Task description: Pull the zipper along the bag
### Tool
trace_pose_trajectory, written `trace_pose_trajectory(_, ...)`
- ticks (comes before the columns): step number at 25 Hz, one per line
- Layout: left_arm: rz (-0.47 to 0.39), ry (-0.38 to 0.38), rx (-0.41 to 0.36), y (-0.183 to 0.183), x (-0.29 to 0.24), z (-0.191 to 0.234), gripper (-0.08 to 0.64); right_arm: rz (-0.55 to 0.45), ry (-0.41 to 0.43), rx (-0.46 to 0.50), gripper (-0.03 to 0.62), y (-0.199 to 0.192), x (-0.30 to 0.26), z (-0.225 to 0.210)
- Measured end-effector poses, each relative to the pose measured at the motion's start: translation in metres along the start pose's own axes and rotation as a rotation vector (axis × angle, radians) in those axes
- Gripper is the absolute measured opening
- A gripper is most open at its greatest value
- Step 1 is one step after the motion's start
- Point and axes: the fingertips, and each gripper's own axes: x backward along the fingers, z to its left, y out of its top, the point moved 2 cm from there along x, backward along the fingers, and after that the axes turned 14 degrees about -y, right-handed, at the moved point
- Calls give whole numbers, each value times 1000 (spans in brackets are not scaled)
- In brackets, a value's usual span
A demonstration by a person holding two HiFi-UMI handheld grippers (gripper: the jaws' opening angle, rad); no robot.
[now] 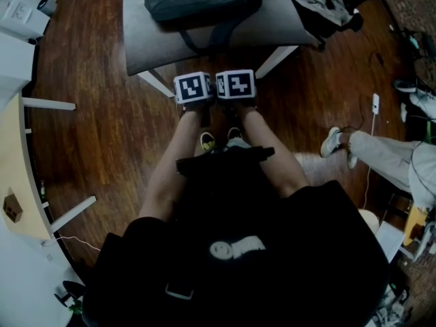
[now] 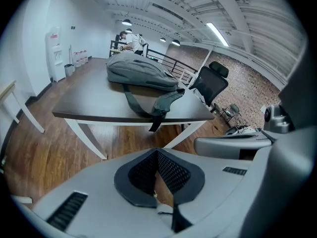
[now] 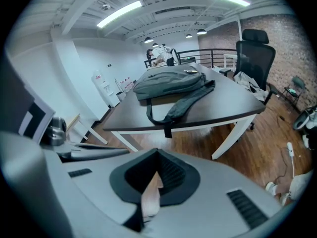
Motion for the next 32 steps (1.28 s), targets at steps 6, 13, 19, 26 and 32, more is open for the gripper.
trace_pose_trajectory(6,-20,10,5,21,-6,5,0,4,17,5,18,16,-14,2)
trace_pose_trajectory(13,-37,43,14,55,-19,11,0,52,30,28,18,39,-33,-3)
trace_pose_trajectory(19,-35,65,22,83,-34,8,0,85,63,39,18,61,-50,-12)
trace_pose_trajectory(26,-34,113,30,113,-51,7,0,64,101,49,20,94,-72,-23)
trace_pose_trajectory(32,-56,128,30,135,-64,3,0,81,151,47,20,108,-86,-29)
